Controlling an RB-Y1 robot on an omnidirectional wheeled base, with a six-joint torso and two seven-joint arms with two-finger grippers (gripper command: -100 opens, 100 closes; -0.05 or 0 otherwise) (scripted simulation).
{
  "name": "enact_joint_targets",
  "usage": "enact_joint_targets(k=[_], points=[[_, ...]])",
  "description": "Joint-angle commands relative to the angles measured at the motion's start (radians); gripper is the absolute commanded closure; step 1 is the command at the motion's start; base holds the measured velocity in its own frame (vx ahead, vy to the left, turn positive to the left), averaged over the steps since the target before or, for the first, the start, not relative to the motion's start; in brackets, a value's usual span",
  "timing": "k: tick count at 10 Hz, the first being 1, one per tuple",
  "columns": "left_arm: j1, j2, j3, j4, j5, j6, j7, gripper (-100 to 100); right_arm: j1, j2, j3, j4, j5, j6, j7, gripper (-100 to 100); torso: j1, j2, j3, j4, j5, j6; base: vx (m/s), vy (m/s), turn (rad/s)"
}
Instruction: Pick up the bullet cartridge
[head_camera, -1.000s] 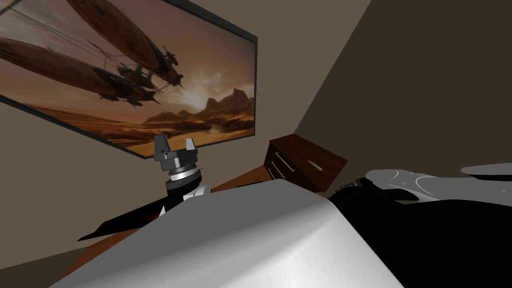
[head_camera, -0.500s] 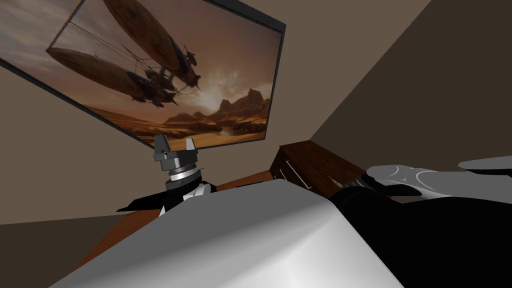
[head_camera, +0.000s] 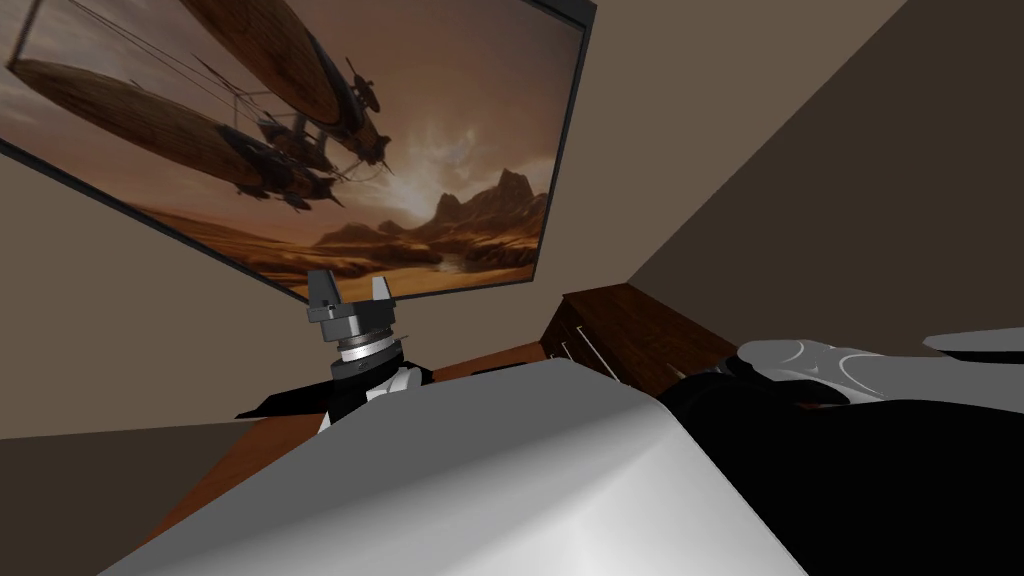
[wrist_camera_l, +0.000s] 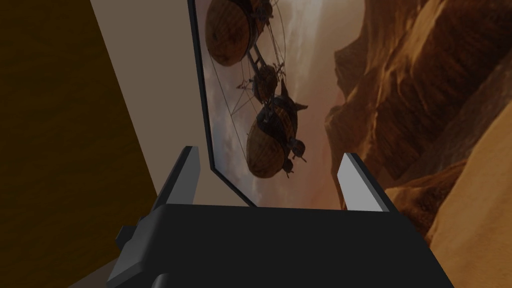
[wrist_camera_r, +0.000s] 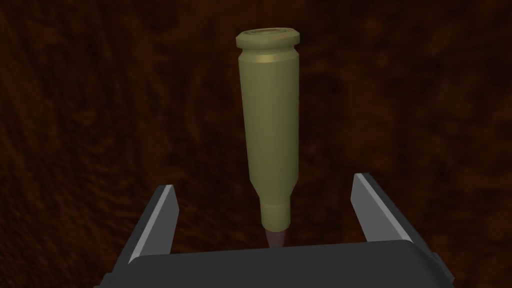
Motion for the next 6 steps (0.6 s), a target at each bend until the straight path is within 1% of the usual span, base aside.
enact_joint_targets(k=[1, 2, 3, 4, 6], points=[[0.0, 0.0, 0.0, 0.0, 0.0, 0.0, 0.0, 0, -0.013, 0.036, 0.007, 0.018, 0.024, 0.003, 0.001, -100, 0.0, 0.0, 0.0, 0.0, 0.0, 0.0, 0.029, -0.026, 0.037], [0.0, 0.0, 0.0, 0.0, 0.0, 0.0, 0.0, 0, -0.013, 0.057, 0.011, 0.025, 0.027, 0.01, 0.009, -100, 0.0, 0.0, 0.0, 0.0, 0.0, 0.0, 0.026, -0.031, 0.044], [0.0, 0.0, 0.0, 0.0, 0.0, 0.0, 0.0, 0, -0.01, 0.038, 0.009, 0.012, 0.022, 0.009, 0.001, -100, 0.0, 0.001, 0.0, 0.0, 0.0, 0.0, 0.01, -0.015, 0.006], [0.0, 0.0, 0.0, 0.0, 0.0, 0.0, 0.0, 0, -0.01, 0.039, 0.01, 0.012, 0.023, 0.01, 0.001, 100, 0.0, 0.001, 0.001, 0.0, 0.0, 0.0, 0.0, 0.0, 0.0], [0.0, 0.0, 0.0, 0.0, 0.0, 0.0, 0.0, 0, -0.01, 0.039, 0.01, 0.012, 0.023, 0.01, 0.001, 100, -0.001, 0.002, 0.001, 0.001, -0.001, 0.0, 0.0, 0.0, 0.0]])
